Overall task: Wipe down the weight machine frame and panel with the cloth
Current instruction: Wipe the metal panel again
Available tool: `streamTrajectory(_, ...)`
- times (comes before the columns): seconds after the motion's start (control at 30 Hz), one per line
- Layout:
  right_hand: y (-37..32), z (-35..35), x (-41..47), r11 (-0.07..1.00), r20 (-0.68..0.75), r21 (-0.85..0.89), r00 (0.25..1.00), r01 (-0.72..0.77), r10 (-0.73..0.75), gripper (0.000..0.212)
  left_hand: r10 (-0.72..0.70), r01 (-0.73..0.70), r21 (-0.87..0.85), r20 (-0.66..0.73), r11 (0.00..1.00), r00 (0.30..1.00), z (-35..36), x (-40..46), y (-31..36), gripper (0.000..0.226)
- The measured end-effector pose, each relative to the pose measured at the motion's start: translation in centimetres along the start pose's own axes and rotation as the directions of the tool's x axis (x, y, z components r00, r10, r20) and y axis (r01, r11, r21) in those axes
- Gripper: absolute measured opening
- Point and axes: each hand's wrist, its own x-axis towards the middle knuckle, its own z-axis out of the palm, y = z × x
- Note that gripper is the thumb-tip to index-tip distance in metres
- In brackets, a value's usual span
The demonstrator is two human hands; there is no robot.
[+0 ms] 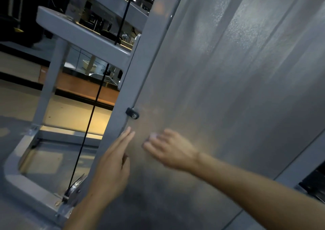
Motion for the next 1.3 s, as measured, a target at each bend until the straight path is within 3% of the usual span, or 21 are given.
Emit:
streamTrajectory(0.07, 5.8, -3.2, 3.4, 0.987, -0.188, -0.097, 0.976, -0.131, 0.111, 0.014, -0.009, 0.009, -0.002, -0.011, 1.000, 1.000, 0.0, 0.1, 0.1, 0.074)
streamTrajectory(0.13, 11.0, -7.1, 6.5, 0.909, -0.378, -0.161, 0.875, -0.384, 0.303, 0.013, -0.023, 0.023, 0.002, -0.006, 1.000, 1.000, 0.1, 0.0, 0.2, 0.074)
streamTrajectory(0.2, 12.6, -8.8, 7.7, 0.819, -0.460, -0.154, 0.774, -0.553, 0.436, 0.014, -0.030, 0.030, 0.008, -0.001, 1.000, 1.000, 0.1, -0.1, 0.1, 0.074)
streamTrajectory(0.23, 11.9, -8.2, 8.0, 0.806, -0.465, -0.150, 0.760, -0.573, 0.453, 0.010, -0.033, 0.033, 0.008, -0.002, 0.999, 0.999, 0.1, 0.0, 0.0, 0.074)
streamTrajectory(0.3, 7.8, -5.4, 7.6, 0.852, -0.420, -0.119, 0.803, -0.510, 0.422, 0.017, -0.046, 0.046, 0.005, -0.020, 0.999, 0.999, -0.1, 0.2, -0.3, 0.073)
streamTrajectory(0.4, -0.6, 0.2, 5.0, 0.978, -0.193, -0.050, 0.963, -0.203, 0.190, 0.016, -0.055, 0.055, 0.007, -0.050, 0.998, 0.997, -0.5, 0.3, -0.8, 0.073)
streamTrajectory(0.47, -3.0, 1.8, 3.2, 0.996, -0.062, -0.057, 0.996, -0.064, 0.061, 0.017, -0.071, 0.071, 0.008, -0.049, 0.997, 0.996, -0.8, 0.3, -0.9, 0.073)
streamTrajectory(0.53, -0.8, 0.8, 3.6, 0.996, -0.023, -0.087, 1.000, -0.014, 0.012, 0.016, -0.087, 0.087, 0.000, -0.058, 0.996, 0.995, -1.1, 0.3, -0.8, 0.073)
streamTrajectory(0.63, 5.6, -3.1, 7.0, 0.979, -0.158, -0.133, 0.978, -0.155, 0.134, 0.009, -0.097, 0.097, 0.003, -0.069, 0.995, 0.993, -1.2, 0.4, -0.5, 0.072)
streamTrajectory(0.73, 8.7, -5.7, 9.4, 0.926, -0.248, -0.140, 0.918, -0.351, 0.310, 0.022, -0.111, 0.111, 0.004, -0.068, 0.994, 0.992, -1.3, 0.4, -0.4, 0.072)
streamTrajectory(0.83, 5.9, -4.2, 8.4, 0.952, -0.177, -0.098, 0.947, -0.289, 0.269, 0.012, -0.114, 0.115, 0.007, -0.075, 0.993, 0.991, -1.5, 0.5, -0.5, 0.071)
streamTrajectory(0.93, 2.7, -2.6, 7.2, 0.985, -0.070, -0.031, 0.983, -0.169, 0.167, 0.028, -0.122, 0.123, 0.012, -0.085, 0.992, 0.989, -1.8, 0.3, -0.6, 0.071)
streamTrajectory(1.0, 2.1, -2.1, 7.7, 0.982, -0.085, -0.011, 0.979, -0.188, 0.186, 0.035, -0.116, 0.117, 0.019, -0.076, 0.993, 0.990, -1.9, 0.4, -0.6, 0.071)
streamTrajectory(1.13, 1.6, -2.0, 9.1, 0.972, -0.079, -0.010, 0.969, -0.235, 0.233, 0.028, -0.109, 0.112, 0.035, -0.079, 0.993, 0.991, -1.8, 0.2, -0.8, 0.069)
streamTrajectory(1.3, 2.2, -2.2, 5.3, 0.972, -0.046, -0.021, 0.971, -0.236, 0.235, 0.033, -0.101, 0.103, 0.018, -0.075, 0.995, 0.992, -1.3, 0.0, -0.1, 0.069)
